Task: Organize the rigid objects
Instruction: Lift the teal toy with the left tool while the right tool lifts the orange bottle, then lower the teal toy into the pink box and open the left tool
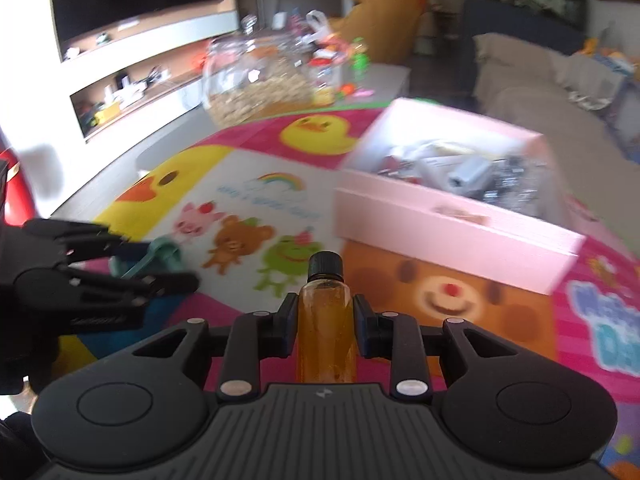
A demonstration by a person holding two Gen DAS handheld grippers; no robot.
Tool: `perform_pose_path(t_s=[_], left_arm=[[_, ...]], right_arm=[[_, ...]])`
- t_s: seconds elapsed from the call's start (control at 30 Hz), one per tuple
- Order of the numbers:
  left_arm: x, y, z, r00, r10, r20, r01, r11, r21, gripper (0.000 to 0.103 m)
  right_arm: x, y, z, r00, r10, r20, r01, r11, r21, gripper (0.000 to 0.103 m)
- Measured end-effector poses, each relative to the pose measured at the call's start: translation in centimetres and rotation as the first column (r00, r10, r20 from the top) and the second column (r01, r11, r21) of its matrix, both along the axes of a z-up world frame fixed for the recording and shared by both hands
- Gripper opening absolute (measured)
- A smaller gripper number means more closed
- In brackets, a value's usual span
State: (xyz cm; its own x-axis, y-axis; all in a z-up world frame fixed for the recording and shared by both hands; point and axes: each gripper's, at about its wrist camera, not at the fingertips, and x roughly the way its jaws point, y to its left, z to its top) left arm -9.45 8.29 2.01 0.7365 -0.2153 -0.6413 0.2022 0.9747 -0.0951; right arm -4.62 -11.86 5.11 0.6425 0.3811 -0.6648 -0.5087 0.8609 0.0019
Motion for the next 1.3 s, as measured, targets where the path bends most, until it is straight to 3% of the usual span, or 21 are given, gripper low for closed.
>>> perform_pose_path(t_s=[0.13,0.27,0.4,0.53,0.6,0.67,0.77,0.9,1.07,1.13,1.2,1.3], left_arm=[[0.1,-1.8,3.2,0.997,-0.073,0.04,0.075,0.996,-0.049,0.047],[2.1,-3.9,9.0,0.979,-0.123,0.161,0.129,0.991,-0.027,0.047],[6.1,-5.6,15.1,0.949,-0.14,0.283,0.161,0.986,-0.052,0.047],[11.6,-7.6,18.1,0.935,-0.13,0.33,0.175,0.978,-0.111,0.047],[14.4,-7.9,17.6,0.948,-0.142,0.285,0.194,0.967,-0.166,0.048],[16.1,-7.7,16.3,0.967,-0.102,0.235,0.155,0.964,-0.218,0.047],[16.4,-6.9,14.1,0.975,-0.067,0.21,0.115,0.967,-0.229,0.047],[15.3,-5.1,11.2,0.988,-0.036,0.149,0.071,0.969,-0.238,0.047],[12.2,-3.0,8.2,0.995,-0.024,0.101,0.043,0.98,-0.195,0.047],[10.9,-2.3,7.5,0.995,-0.014,0.094,0.033,0.979,-0.202,0.047],[9.9,-1.9,7.2,0.996,-0.01,0.09,0.028,0.978,-0.208,0.047],[8.7,-2.0,7.0,0.996,-0.025,0.089,0.042,0.98,-0.194,0.047]], right_arm=[[-1.4,-3.2,1.2,0.998,-0.055,0.028,0.054,0.997,0.057,0.028],[-2.2,-5.3,2.1,0.992,-0.103,0.077,0.096,0.991,0.093,0.028],[-2.2,-6.7,2.1,0.987,-0.135,0.091,0.124,0.986,0.113,0.028],[-1.9,-7.4,1.4,0.986,-0.152,0.068,0.143,0.982,0.127,0.028],[-1.9,-7.6,1.1,0.985,-0.162,0.061,0.153,0.98,0.13,0.028],[-2.1,-8.0,0.9,0.984,-0.166,0.058,0.158,0.978,0.134,0.028],[-1.6,-8.5,0.2,0.983,-0.178,0.041,0.171,0.977,0.128,0.028],[-0.7,-8.9,-0.4,0.979,-0.201,0.017,0.197,0.971,0.133,0.028],[0.1,-8.8,-0.1,0.98,-0.196,-0.009,0.196,0.969,0.149,0.027],[0.7,-8.7,0.8,0.98,-0.198,-0.008,0.197,0.969,0.15,0.026],[1.4,-8.6,2.2,0.979,-0.204,0.004,0.201,0.966,0.164,0.019],[2.3,-8.5,4.9,0.978,-0.203,0.043,0.19,0.959,0.209,0.019]])
